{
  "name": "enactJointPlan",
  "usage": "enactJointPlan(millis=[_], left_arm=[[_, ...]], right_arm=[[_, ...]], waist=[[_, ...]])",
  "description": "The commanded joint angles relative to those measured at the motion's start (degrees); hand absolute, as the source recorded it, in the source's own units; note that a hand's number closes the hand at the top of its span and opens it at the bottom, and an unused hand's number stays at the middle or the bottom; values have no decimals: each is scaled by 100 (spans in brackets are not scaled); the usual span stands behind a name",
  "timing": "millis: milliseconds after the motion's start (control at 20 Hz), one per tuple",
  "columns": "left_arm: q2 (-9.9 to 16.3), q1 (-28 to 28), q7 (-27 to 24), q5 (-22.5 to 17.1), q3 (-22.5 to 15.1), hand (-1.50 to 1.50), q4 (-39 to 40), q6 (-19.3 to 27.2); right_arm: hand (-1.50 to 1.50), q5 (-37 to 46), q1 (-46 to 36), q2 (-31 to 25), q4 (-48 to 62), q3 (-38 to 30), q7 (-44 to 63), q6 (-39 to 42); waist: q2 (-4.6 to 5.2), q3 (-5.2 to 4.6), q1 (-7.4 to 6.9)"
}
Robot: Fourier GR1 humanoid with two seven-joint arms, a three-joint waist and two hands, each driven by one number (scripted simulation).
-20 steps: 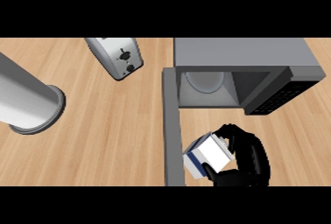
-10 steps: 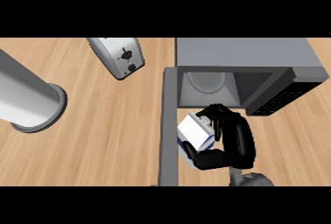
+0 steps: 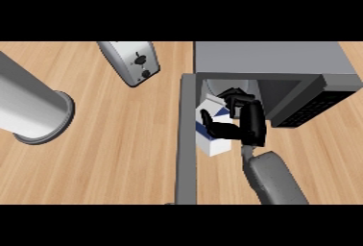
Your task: Pick up the milk, place it into the microwave and close the microwave
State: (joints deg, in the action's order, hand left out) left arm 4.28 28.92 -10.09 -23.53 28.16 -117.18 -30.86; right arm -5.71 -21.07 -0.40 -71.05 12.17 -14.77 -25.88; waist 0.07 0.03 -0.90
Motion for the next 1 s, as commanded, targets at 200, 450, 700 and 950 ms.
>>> enactJointPlan(millis=[200,450,700,950], left_arm=[[-55,55,117,-114,166,-150,-66,-196],[59,-524,71,139,222,-150,390,-55],[-15,-157,-80,123,234,-150,311,-408],[44,-700,-59,305,219,-150,664,-197]], right_arm=[[150,-415,-1122,-117,2328,-1138,-1127,528],[150,-356,-1904,-192,3676,-1475,-1943,842],[150,-191,-2553,-352,4641,-1757,-2719,592],[150,-63,-3145,-226,5376,-1901,-3012,165]], waist=[[17,2,-32],[34,2,-45],[84,8,-205],[101,5,-193]])
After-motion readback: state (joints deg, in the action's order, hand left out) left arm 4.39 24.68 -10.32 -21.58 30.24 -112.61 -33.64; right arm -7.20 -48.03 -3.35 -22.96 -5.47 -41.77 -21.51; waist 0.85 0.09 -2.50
